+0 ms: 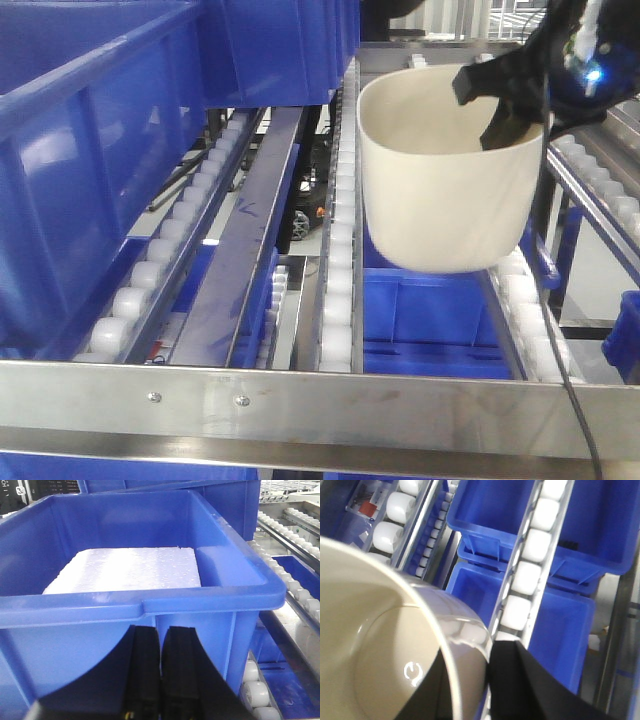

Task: Move white bin to right shelf second layer
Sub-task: 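Lower the white bin onto the second-layer rollers with the right gripper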

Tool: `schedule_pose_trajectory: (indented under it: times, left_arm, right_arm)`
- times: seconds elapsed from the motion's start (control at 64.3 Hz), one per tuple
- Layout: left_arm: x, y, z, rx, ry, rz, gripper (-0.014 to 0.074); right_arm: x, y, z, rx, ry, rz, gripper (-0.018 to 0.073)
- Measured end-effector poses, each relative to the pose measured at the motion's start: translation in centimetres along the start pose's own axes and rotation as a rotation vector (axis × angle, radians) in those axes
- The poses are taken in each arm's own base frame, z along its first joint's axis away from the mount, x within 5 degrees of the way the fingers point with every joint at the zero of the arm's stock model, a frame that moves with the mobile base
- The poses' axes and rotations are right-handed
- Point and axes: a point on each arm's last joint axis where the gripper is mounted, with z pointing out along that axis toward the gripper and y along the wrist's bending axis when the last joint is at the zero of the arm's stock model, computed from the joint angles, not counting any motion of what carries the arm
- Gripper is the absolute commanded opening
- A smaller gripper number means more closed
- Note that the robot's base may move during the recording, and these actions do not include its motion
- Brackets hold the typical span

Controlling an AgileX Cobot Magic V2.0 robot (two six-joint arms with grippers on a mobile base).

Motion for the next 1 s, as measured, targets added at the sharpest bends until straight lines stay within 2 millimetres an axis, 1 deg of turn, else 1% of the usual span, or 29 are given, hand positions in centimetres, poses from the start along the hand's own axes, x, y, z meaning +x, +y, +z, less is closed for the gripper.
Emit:
schedule_pose_trajectory:
  times: [0.264, 0.529, 0.995]
  left_arm:
    - [0.0, 0.0, 0.0, 0.0, 0.0, 0.0, 0.0085]
    - [0.0, 0.0, 0.0, 0.0, 0.0, 0.0, 0.0085]
    - [0.0, 0.0, 0.0, 0.0, 0.0, 0.0, 0.0085]
  right_arm:
    - [0.2, 0.0, 0.9, -0.003, -0.008, 0.008, 0.0056]
    - [1.1, -0.1, 2.5, 0.001, 0.04, 0.01, 0.0056]
    - [1.4, -0.1, 3.0, 0.0, 0.055, 0.022, 0.0056]
